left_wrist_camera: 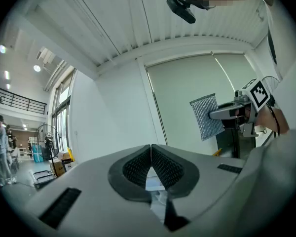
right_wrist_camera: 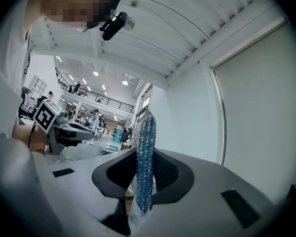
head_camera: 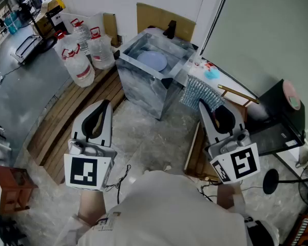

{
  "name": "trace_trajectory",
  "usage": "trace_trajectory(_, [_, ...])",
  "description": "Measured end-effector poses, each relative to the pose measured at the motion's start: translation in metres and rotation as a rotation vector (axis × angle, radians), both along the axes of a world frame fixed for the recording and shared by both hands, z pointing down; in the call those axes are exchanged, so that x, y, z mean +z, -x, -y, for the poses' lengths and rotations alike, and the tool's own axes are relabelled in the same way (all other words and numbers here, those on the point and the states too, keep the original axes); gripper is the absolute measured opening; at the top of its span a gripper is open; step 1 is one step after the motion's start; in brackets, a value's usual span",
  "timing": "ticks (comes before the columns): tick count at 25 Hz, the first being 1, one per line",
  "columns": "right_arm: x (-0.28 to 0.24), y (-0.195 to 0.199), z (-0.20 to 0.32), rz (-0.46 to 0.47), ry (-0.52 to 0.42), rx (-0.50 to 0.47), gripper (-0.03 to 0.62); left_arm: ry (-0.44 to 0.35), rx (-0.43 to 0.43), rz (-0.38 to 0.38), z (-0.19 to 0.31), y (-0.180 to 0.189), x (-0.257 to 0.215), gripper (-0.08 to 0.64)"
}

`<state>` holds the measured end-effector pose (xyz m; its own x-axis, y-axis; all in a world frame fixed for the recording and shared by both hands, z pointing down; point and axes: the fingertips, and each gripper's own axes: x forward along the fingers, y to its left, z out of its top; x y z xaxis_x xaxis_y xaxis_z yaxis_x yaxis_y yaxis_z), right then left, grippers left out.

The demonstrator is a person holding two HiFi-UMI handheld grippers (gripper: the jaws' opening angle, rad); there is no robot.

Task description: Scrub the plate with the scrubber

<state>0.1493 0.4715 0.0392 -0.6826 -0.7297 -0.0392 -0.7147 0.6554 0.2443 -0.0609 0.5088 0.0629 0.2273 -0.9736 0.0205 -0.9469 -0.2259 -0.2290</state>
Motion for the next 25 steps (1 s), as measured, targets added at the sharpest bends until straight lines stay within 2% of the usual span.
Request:
trace_trajectory(6, [-0.002,0.003,-0.001,0.043,0.015,-0.019,0.101,-0.015,0.012,0.034,0.001,0.004,0.002,0.021])
trace_trajectory(9, [-0.001,0.005,-0.002,0.044,0.018,-0.019,0.101,-0.010,0.015,0.024,0.000,0.005,0.005,0.021])
trace_trajectory(21, [0.008,0.049,-0.011,-0.010,0.052,-0.091,0.101,0.015,-0.003,-0.025,-0.011,0.036,0.010,0.021])
trace_trajectory(25, [0.015,0.056,-0.004,-0.023,0.062,-0.082,0.100,-0.034,-0.033,0.001,-0.010,0.054,0.010,0.021])
